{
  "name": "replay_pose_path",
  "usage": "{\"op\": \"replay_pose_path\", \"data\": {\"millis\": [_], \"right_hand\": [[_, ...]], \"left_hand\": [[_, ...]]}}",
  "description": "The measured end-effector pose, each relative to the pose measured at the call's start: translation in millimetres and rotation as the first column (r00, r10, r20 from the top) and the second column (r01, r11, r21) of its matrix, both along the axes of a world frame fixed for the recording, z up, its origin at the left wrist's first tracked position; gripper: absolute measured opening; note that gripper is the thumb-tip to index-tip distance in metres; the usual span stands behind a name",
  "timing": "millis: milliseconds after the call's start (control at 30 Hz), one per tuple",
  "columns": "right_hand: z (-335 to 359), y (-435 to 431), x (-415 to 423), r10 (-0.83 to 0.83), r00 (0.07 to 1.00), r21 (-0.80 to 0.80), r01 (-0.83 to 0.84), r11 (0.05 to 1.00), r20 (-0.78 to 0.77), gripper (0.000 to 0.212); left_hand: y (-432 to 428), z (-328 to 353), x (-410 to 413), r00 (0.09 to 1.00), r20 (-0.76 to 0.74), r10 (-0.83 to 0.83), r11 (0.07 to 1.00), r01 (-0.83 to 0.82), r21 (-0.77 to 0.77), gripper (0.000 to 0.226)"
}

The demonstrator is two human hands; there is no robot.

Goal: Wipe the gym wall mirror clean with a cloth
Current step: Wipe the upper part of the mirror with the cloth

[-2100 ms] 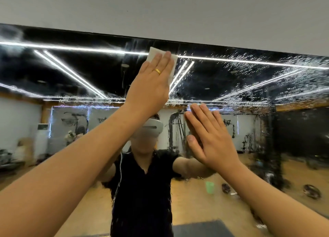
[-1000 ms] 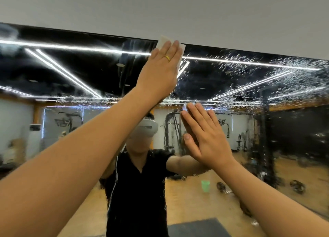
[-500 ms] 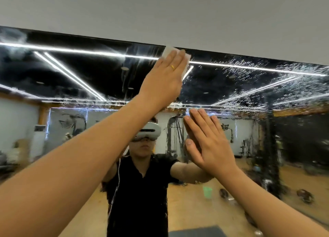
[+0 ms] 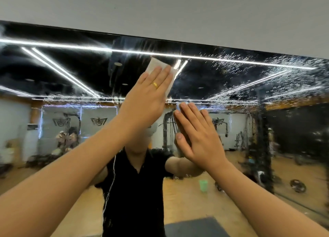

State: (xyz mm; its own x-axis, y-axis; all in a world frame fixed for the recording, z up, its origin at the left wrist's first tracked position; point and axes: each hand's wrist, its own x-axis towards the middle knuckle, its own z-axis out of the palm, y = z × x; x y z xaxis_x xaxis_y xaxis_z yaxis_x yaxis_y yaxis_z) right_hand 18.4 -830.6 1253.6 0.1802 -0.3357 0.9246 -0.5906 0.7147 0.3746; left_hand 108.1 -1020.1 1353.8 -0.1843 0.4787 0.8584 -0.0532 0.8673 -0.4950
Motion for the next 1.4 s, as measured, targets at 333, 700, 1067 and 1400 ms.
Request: {"op": "replay_pose_path", "data": {"millis": [333,700,1067,1400], "right_hand": [[-1.1,1.0,1.9,-0.011,1.0,0.002,0.011,1.0,0.004,0.061],[1.3,2.2,0.4,0.004,1.0,0.006,-0.004,1.0,0.003,0.06],[-0.5,1.2,0.2,-0.008,1.0,-0.008,0.008,1.0,0.002,0.061],[-0.6,11.2,-3.1,0.023,1.0,0.092,-0.025,0.995,0.02,0.061]], "left_hand": [[33.1,65.1,-0.4,0.993,0.106,0.048,0.998,-0.051,0.031,0.063],[27.3,26.3,-5.2,1.0,0.027,0.003,1.0,-0.004,0.025,0.06],[28.1,25.9,-6.6,0.998,0.061,-0.008,0.999,0.005,0.049,0.06],[39.2,40.4,-6.2,0.998,0.06,0.004,0.997,-0.009,0.079,0.061]]}}
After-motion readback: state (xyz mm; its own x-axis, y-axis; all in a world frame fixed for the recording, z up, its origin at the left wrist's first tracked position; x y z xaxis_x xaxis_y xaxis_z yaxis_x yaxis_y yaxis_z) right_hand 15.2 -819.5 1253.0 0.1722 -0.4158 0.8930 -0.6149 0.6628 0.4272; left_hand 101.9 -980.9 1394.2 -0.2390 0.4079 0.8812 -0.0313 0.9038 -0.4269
